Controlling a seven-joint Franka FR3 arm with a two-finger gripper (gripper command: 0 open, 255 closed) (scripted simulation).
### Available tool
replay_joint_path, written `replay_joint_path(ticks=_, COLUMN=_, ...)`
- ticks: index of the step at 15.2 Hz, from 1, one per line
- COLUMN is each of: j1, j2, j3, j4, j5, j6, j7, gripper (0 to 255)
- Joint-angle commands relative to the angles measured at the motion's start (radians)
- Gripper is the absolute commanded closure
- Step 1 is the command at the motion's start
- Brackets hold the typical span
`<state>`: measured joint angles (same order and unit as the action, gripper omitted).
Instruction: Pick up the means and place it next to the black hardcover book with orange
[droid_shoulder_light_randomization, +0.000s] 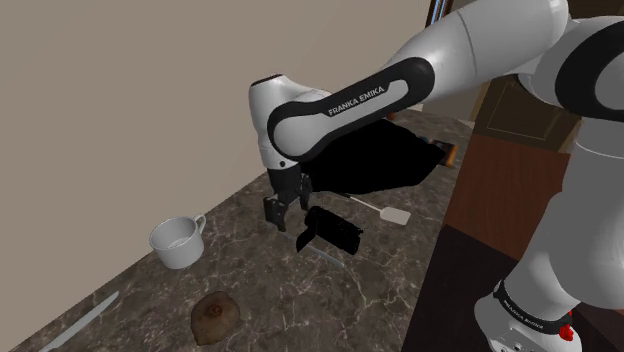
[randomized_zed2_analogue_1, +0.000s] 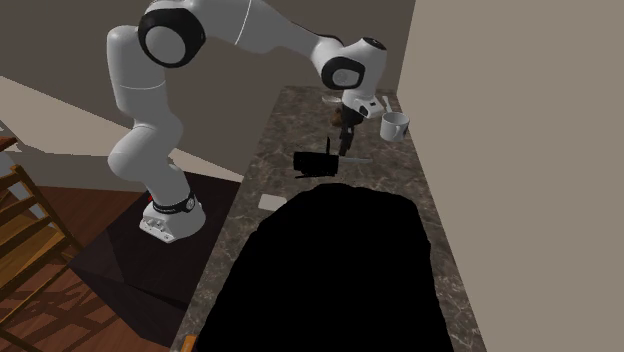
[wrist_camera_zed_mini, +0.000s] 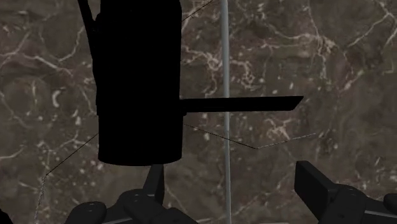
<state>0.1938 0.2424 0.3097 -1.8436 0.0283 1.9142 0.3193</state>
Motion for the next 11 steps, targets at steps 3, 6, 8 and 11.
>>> replay_joint_path(ticks=3, j1=0.013, j2=0.043, j3=0.003, j4=0.003, j5=-0.013, j6=0.034, j7=0.011, gripper=0)
replay_joint_path(ticks=6, j1=0.015, j2=0.053, j3=0.003, j4=-0.026, j5=-0.015, j6=0.072, j7=0.013, gripper=0)
replay_joint_path(ticks=8, j1=0.015, j2=0.058, j3=0.003, j4=-0.041, j5=-0.017, j6=0.092, j7=0.014, gripper=0)
replay_joint_path(ticks=11, j1=0.015, j2=0.058, j3=0.003, j4=-0.041, j5=-0.017, j6=0.092, j7=0.014, gripper=0)
